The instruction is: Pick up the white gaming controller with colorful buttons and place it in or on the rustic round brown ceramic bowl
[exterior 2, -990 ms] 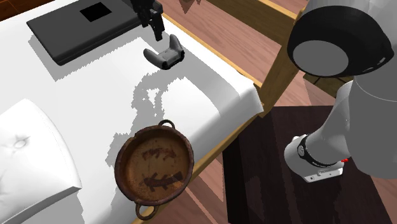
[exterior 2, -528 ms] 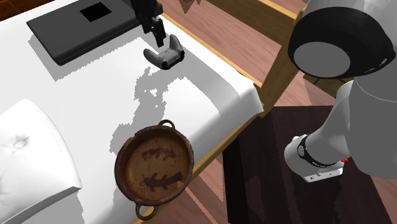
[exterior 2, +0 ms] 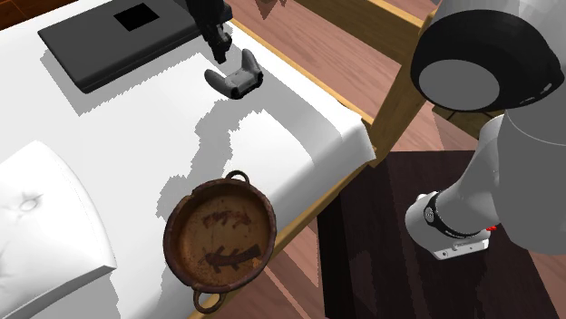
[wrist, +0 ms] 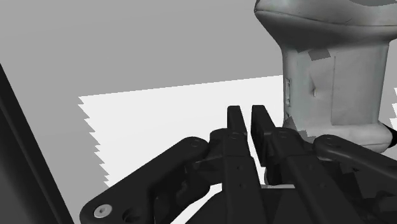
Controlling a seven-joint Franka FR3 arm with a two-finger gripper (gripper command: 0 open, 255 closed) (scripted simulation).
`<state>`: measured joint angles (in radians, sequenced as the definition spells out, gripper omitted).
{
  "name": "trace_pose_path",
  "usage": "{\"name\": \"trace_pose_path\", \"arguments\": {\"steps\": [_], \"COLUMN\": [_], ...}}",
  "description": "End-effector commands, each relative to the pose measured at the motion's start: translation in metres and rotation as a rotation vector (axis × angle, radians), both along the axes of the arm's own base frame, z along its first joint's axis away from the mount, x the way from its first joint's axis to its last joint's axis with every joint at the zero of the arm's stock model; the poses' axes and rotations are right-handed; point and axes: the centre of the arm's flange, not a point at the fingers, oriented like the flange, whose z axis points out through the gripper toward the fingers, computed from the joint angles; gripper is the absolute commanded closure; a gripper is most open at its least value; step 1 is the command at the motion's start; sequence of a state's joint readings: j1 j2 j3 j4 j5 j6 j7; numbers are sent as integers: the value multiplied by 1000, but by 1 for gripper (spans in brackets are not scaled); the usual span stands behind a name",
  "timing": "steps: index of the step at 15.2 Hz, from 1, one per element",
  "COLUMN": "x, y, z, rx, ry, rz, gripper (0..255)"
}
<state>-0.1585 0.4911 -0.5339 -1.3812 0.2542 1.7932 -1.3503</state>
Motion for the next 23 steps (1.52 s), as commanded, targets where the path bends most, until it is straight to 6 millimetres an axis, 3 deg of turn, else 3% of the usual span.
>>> {"name": "trace_pose_path", "arguments": {"steps": [1,6,7,12,19,23], "x": [0,0,0,-22,-28,-29], "y": [0,0,0,22,26,26], "z": [0,0,0,-8,-44,-47], "rx": [0,0,0,95,95,95], "ry": [0,0,0,170,170,170], "rz": [0,0,0,54,54,54], "gripper": [255,255,0,0,0,0]}}
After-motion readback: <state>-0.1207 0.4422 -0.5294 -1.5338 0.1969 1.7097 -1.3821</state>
